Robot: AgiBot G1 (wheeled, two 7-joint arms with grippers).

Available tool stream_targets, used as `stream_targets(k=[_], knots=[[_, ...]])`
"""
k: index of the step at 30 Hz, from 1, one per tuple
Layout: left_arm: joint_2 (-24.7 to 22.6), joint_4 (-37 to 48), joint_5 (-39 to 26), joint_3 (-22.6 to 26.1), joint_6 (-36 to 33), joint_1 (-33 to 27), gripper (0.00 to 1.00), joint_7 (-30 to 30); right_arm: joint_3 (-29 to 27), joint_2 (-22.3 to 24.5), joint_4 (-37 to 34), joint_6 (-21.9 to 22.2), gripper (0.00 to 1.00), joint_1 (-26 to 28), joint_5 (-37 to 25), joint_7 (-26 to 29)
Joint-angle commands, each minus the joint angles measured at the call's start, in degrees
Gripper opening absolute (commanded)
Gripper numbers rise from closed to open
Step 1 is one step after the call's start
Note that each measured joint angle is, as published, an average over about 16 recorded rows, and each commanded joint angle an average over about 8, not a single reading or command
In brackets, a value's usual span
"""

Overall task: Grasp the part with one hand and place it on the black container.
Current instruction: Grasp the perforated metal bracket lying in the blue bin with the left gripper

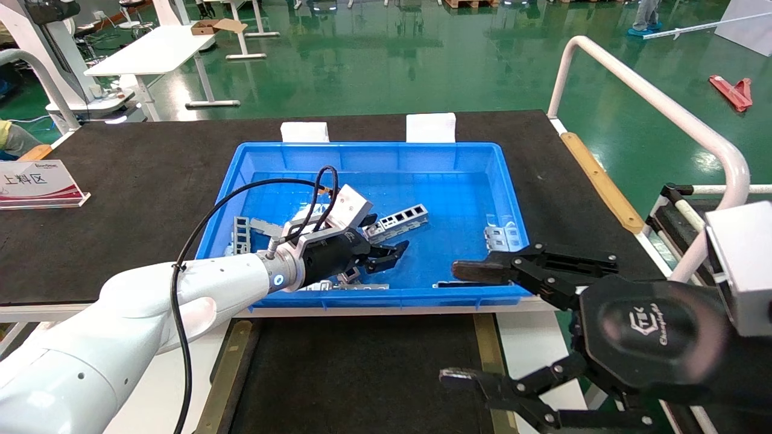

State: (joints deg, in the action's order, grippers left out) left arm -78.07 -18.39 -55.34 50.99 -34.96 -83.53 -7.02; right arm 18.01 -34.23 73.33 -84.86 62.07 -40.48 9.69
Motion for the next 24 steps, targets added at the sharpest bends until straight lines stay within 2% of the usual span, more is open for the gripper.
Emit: stream_targets(k=[1,24], knots=[[0.0,-0.1,0.6,0.5,0.2,0.2,0.0,0.1,0.0,0.0,0.0,0.0,0.0,0.0,0.0,0.0],[0.1,-0.7,7.3,5.0,0.7,0.1,0.0,-0.6,0.1,0.0,0.0,0.0,0.0,0.0,0.0,0.0]])
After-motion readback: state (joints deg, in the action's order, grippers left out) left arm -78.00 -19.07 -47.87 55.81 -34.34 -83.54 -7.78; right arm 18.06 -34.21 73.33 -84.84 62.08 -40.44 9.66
